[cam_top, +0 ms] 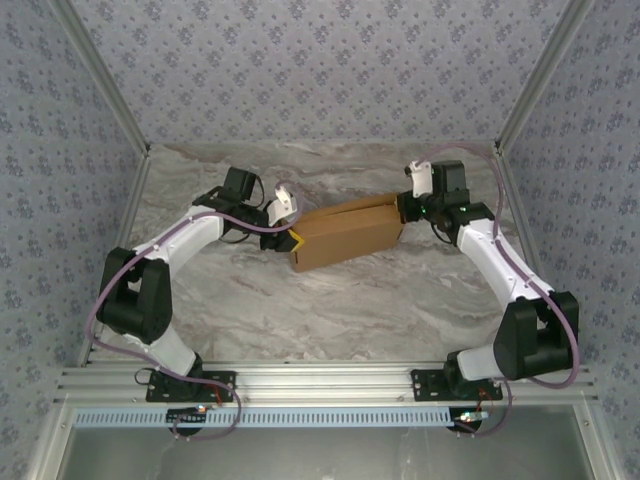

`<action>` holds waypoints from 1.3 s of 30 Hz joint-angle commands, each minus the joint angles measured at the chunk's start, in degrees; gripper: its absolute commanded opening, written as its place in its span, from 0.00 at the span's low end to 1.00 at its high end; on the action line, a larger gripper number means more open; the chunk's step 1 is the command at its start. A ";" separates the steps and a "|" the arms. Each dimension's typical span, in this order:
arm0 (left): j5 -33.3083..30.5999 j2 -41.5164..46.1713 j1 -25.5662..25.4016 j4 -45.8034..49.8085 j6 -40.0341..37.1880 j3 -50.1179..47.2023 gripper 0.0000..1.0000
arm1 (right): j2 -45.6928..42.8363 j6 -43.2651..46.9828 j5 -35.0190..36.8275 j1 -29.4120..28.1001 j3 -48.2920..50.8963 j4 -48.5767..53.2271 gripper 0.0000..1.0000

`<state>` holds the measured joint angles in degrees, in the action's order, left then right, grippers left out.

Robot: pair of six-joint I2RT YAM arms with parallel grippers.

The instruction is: Fold the paper box

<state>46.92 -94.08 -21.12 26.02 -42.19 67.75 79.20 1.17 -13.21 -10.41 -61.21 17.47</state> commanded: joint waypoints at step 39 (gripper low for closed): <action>-7.27 5.93 1.44 -2.99 14.91 -1.33 0.73 | -0.37 -2.05 11.76 -4.15 2.60 5.77 0.04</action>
<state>40.42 -91.46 -20.23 24.91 -31.31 67.42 77.06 -0.27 -3.62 -14.31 -58.74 15.00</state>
